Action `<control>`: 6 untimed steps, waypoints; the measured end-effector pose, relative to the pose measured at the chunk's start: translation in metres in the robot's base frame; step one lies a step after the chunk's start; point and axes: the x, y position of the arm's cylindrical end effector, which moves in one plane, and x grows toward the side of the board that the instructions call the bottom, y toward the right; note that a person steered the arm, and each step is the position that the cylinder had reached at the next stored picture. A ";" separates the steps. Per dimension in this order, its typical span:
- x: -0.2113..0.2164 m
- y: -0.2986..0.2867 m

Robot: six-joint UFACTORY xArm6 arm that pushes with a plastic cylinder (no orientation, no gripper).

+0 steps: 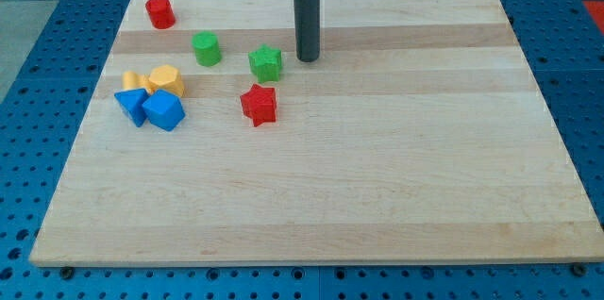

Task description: Push the red star to the center

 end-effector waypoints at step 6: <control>0.179 -0.018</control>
